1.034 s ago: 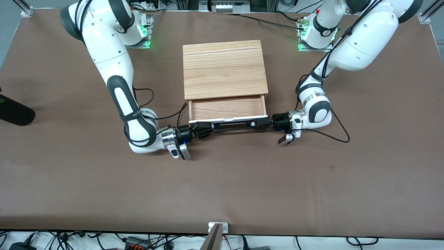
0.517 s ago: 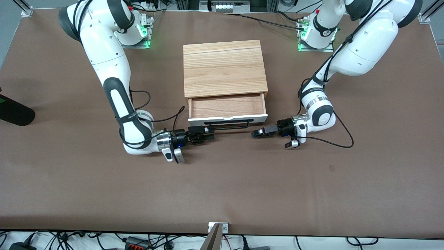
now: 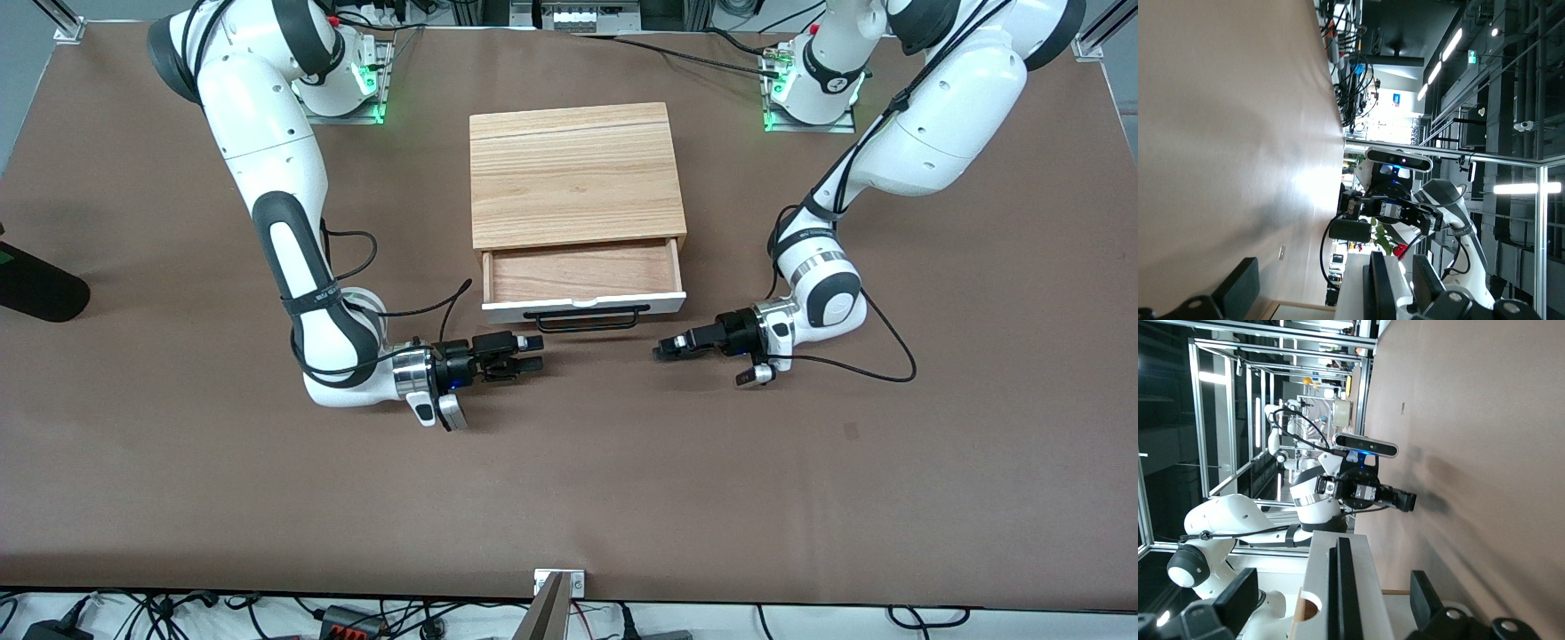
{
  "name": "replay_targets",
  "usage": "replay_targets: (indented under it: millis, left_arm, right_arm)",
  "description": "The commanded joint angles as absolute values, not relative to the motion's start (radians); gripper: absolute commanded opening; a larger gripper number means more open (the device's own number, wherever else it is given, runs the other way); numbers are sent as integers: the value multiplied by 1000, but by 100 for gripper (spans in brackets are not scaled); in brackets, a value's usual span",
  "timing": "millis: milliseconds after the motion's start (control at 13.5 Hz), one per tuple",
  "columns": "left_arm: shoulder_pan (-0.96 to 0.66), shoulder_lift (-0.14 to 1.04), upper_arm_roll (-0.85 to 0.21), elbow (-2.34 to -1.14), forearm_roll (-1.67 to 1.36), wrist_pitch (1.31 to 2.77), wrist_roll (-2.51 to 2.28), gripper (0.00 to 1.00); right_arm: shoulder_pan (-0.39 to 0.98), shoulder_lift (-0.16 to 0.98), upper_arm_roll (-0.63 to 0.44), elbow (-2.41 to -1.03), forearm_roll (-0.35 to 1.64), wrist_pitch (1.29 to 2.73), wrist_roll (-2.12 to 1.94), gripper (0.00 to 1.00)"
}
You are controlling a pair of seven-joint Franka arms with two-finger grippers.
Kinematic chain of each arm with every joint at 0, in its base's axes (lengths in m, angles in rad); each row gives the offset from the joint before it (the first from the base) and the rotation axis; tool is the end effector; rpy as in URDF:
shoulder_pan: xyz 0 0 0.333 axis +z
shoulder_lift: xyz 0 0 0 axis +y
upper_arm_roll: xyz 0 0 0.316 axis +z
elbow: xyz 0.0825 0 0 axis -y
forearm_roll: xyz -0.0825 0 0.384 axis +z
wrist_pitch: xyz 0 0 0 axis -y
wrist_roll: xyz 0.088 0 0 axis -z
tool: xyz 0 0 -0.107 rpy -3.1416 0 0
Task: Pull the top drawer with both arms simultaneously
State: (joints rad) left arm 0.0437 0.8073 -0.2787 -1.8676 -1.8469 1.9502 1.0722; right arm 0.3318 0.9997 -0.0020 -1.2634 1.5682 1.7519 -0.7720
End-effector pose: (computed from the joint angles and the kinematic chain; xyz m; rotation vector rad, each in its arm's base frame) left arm 0.5839 -0.2002 0.1152 1.5738 0.2850 0.1207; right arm 0.6710 0.3246 0.1849 -1.6737 -0.2364 0.0780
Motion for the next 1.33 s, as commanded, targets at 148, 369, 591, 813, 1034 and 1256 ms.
replay_targets:
  millis: [148, 369, 591, 813, 1034, 1256]
  left_arm:
    - [145, 798, -281, -1835, -1688, 1921, 1031, 100]
    - [201, 775, -278, -1813, -1555, 1879, 938, 100]
    - [268, 724, -273, -1746, -1241, 1881, 792, 100]
    - [328, 638, -276, -1666, -865, 1858, 620, 100]
    - [348, 527, -272, -1623, -598, 1787, 522, 100]
    - [359, 427, -271, -1521, -377, 1631, 421, 100]
  right_arm:
    - [336, 953, -43, -1148, 1353, 1752, -566, 100]
    - [337, 896, -46, -1141, 1172, 1759, -494, 100]
    - [345, 839, -80, -1141, 984, 1756, -434, 100]
    - [342, 783, -78, -1141, 804, 1747, -382, 100]
    - [337, 706, -77, -1141, 574, 1724, -353, 100]
    - [333, 644, -116, -1143, 436, 1663, -341, 100]
